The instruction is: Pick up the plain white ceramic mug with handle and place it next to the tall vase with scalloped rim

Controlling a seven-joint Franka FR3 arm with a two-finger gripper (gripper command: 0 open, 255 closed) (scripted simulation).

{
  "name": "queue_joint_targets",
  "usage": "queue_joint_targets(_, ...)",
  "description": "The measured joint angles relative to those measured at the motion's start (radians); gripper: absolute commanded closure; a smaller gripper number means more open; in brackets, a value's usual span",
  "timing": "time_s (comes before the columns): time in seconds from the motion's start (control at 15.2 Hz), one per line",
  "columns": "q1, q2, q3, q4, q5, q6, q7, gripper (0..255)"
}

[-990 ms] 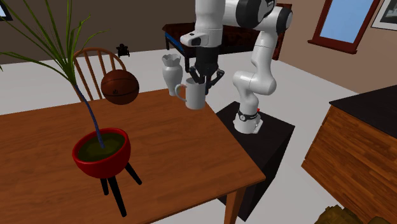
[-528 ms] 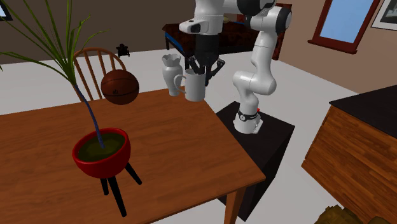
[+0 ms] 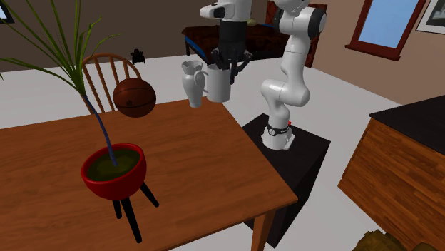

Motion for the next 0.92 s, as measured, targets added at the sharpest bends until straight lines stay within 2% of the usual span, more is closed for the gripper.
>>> queue_joint_targets(0.2,-0.004,0.004,-0.007,0.034,-0.002,-0.030,-0.011,255)
queue_joint_targets(0.92,-0.082,-0.142,-0.169,-0.078,-0.061,-0.057,-0.247,255)
